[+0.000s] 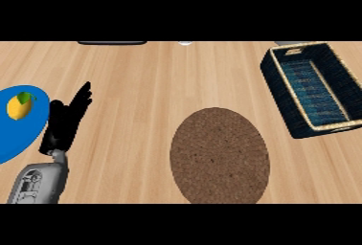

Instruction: Pick the cupcake from the placemat and place it in the basket

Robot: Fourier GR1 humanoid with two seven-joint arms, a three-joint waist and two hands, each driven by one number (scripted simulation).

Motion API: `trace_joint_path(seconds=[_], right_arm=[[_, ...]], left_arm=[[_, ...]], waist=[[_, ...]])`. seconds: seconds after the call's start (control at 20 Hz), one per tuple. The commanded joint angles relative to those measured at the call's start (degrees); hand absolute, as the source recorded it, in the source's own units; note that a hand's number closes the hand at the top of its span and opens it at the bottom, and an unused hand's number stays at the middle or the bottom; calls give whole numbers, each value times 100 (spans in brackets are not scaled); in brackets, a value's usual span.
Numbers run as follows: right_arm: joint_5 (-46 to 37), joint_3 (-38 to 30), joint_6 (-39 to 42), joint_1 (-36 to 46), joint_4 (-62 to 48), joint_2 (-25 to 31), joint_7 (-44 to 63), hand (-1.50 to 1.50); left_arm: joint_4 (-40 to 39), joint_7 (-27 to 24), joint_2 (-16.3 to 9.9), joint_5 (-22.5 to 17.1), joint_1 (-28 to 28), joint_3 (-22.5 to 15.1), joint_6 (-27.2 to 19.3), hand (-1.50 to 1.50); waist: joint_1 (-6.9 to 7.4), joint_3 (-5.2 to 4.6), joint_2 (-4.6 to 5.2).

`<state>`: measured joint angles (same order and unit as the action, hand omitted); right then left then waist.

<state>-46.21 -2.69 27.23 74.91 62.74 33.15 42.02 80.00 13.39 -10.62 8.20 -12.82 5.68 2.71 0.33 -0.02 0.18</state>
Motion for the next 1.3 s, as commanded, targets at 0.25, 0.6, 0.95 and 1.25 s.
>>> trace_joint_path(seconds=[0.25,0.6,0.95,1.25], right_arm=[[126,-476,-293,-601,-700,795,-1674,150],[76,-530,-767,-1411,-1043,700,-2437,150],[174,-825,-744,-1040,-1912,639,-2555,150],[570,-1364,-1710,-1744,-2108,86,-2616,-150]], left_arm=[[-194,-74,40,86,-93,-27,-33,0],[-155,-213,45,7,61,51,-1,0],[156,-15,-84,-55,119,68,161,0],[374,322,39,0,79,-7,25,0]], waist=[[5,1,-1],[-2,2,-9],[64,2,-4],[40,7,-13]])
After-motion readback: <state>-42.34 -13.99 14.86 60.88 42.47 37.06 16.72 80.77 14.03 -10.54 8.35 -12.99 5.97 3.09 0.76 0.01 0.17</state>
